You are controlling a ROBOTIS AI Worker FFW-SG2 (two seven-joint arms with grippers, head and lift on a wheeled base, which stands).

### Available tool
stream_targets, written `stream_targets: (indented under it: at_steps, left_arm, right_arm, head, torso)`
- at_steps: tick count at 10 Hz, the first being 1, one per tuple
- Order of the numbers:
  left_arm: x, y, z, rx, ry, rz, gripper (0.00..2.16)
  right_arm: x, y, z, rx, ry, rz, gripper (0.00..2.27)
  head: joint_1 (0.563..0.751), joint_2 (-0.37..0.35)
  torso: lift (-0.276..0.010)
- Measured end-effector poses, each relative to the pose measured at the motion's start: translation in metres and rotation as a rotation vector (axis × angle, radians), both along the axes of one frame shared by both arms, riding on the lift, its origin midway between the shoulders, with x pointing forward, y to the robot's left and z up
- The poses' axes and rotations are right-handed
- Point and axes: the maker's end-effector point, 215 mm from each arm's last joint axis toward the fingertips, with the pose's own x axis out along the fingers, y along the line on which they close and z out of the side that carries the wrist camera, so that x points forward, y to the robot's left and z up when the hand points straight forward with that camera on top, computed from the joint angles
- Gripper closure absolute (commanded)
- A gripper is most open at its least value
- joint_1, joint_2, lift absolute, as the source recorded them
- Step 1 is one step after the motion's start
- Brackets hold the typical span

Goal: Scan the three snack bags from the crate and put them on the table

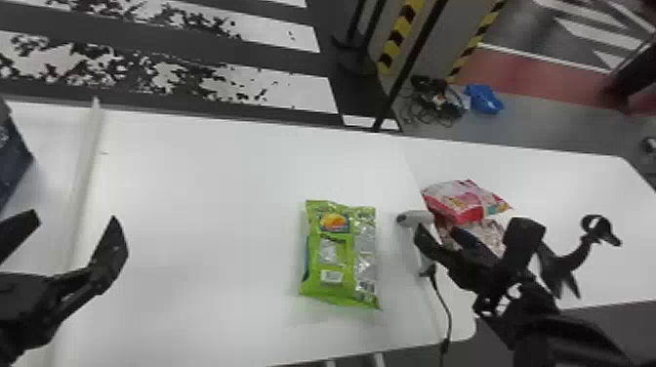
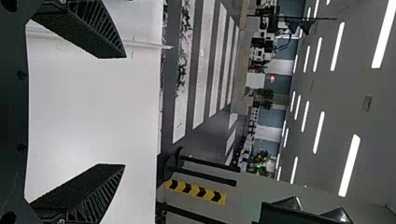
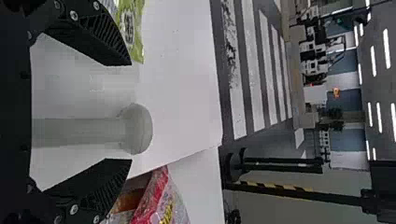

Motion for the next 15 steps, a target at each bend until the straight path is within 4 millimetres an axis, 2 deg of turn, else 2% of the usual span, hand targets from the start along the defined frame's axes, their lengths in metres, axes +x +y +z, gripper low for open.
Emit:
stream_targets:
  at_steps: [1, 2, 3, 5, 7, 11, 12, 13, 14, 15]
  left_arm:
    - [0.0, 0.0, 0.0, 0.0, 0.0, -0.002, 0.03]
    - [0.0, 0.0, 0.0, 0.002, -0.001, -0.004, 0.03]
    - [-0.001, 0.0, -0.001, 0.004, -0.001, -0.006, 0.03]
    - [-0.004, 0.003, -0.001, 0.008, -0.004, -0.005, 0.03]
    - [-0.005, 0.003, -0.004, 0.009, 0.002, -0.005, 0.03]
    - [-0.01, 0.009, -0.011, 0.015, 0.02, 0.007, 0.03]
    - [-0.01, 0.01, -0.012, 0.017, 0.022, 0.009, 0.03]
    - [-0.011, 0.01, -0.013, 0.018, 0.025, 0.009, 0.03]
    - [-0.011, 0.01, -0.013, 0.016, 0.025, 0.007, 0.03]
    - [-0.01, 0.012, -0.012, 0.009, 0.025, 0.007, 0.03]
  right_arm:
    - [-0.015, 0.034, 0.006, 0.119, 0.038, 0.094, 0.08]
    - [-0.031, 0.059, -0.001, 0.215, 0.123, 0.153, 0.08]
    - [-0.043, 0.073, -0.01, 0.269, 0.193, 0.182, 0.08]
    - [-0.046, 0.087, -0.022, 0.315, 0.254, 0.218, 0.08]
    - [-0.036, 0.09, -0.04, 0.333, 0.305, 0.231, 0.08]
    - [-0.017, 0.111, -0.068, 0.4, 0.353, 0.304, 0.09]
    - [-0.015, 0.118, -0.072, 0.397, 0.365, 0.319, 0.33]
    - [-0.012, 0.127, -0.076, 0.386, 0.382, 0.346, 1.65]
    - [-0.01, 0.134, -0.08, 0.374, 0.394, 0.368, 2.1]
    - [-0.008, 0.138, -0.082, 0.366, 0.398, 0.379, 2.11]
  head:
    - [0.695, -0.346]
    - [0.695, -0.312]
    - [0.695, -0.303]
    - [0.695, -0.278]
    - [0.695, -0.269]
    - [0.695, -0.232]
    - [0.695, -0.218]
    - [0.695, -0.204]
    - [0.695, -0.19]
    - [0.695, -0.183]
  torso:
    - [-0.094]
    - [-0.094]
    - [-0.094]
    - [-0.094]
    - [-0.094]
    - [-0.094]
    - [-0.094]
    - [-0.094]
    - [-0.094]
    - [-0.094]
